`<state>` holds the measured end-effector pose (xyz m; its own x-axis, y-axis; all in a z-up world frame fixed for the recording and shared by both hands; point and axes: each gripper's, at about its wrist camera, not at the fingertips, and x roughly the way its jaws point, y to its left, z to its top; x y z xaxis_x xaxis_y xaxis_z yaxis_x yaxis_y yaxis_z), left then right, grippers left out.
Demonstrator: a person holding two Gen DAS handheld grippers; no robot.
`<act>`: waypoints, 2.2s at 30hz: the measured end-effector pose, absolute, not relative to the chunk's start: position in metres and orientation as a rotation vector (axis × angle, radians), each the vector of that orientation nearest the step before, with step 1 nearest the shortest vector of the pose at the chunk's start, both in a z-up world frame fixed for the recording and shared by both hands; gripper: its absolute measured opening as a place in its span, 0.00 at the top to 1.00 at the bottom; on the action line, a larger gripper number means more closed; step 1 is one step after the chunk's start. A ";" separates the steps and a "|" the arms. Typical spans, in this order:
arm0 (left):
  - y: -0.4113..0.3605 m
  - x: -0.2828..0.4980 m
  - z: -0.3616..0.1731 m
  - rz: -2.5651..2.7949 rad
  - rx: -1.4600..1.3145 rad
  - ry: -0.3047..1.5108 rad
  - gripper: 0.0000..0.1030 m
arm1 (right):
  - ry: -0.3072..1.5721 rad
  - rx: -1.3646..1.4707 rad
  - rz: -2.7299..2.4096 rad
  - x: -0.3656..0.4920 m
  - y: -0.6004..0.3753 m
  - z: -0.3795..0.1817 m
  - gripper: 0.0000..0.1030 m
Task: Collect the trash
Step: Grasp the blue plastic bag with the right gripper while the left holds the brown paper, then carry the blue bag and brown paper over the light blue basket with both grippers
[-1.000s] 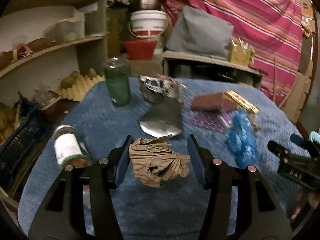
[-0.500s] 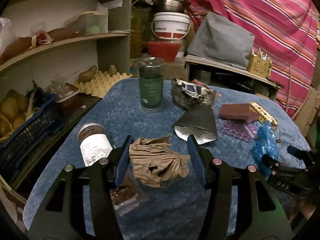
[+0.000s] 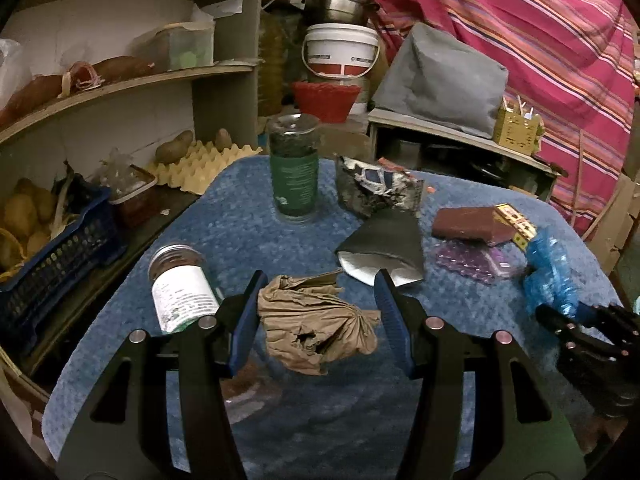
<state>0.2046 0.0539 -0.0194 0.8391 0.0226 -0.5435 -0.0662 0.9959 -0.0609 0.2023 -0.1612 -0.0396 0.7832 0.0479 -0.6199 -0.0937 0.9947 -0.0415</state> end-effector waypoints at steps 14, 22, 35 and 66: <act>-0.007 0.191 -0.007 -0.021 -0.043 0.552 0.48 | 0.574 -0.083 -0.063 0.153 -0.244 -0.008 0.68; -0.054 0.187 -0.009 -0.076 0.011 0.553 0.48 | 0.587 -0.074 -0.153 0.135 -0.304 -0.012 0.68; -0.125 0.182 -0.014 -0.202 0.033 0.573 0.48 | 0.593 -0.016 -0.329 0.087 -0.420 -0.016 0.68; -0.443 0.123 -0.008 -0.677 0.114 0.562 0.47 | 0.557 0.210 -0.529 0.024 -0.587 -0.032 0.68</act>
<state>0.1231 -0.4430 -0.0078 0.6378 -0.5617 -0.5270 0.6215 0.7794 -0.0787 0.0242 -0.5870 -0.0325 0.7204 -0.4195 -0.5523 0.5304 0.8464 0.0490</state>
